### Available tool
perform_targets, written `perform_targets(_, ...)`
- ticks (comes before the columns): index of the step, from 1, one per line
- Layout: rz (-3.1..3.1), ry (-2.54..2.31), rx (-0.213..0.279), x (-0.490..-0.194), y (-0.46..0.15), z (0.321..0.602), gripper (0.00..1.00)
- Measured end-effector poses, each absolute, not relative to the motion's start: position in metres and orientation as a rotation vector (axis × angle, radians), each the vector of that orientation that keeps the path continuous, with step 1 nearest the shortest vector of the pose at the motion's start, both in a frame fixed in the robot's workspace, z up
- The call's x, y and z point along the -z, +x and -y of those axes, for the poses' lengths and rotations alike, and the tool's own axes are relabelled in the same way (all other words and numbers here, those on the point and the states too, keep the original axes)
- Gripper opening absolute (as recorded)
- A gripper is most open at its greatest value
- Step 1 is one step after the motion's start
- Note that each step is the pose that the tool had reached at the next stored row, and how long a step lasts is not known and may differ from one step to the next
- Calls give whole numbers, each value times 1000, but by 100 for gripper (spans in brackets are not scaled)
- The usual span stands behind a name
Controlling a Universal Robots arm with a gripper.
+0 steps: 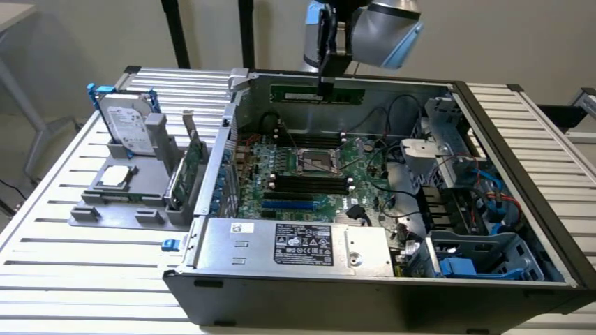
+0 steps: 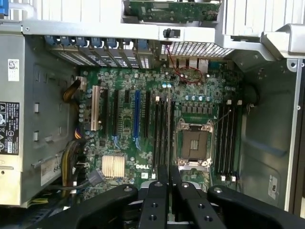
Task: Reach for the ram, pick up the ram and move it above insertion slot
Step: 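Pick up the ram and move it above insertion slot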
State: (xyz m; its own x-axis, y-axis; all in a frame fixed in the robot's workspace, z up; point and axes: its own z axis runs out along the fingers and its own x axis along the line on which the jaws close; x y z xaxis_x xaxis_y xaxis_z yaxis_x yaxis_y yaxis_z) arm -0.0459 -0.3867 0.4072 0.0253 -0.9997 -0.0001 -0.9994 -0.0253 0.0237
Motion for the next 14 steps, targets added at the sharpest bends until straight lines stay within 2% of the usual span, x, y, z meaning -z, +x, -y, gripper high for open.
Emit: perform_targets(14, 2202, 2226, 15, -398, -45, 382, 13)
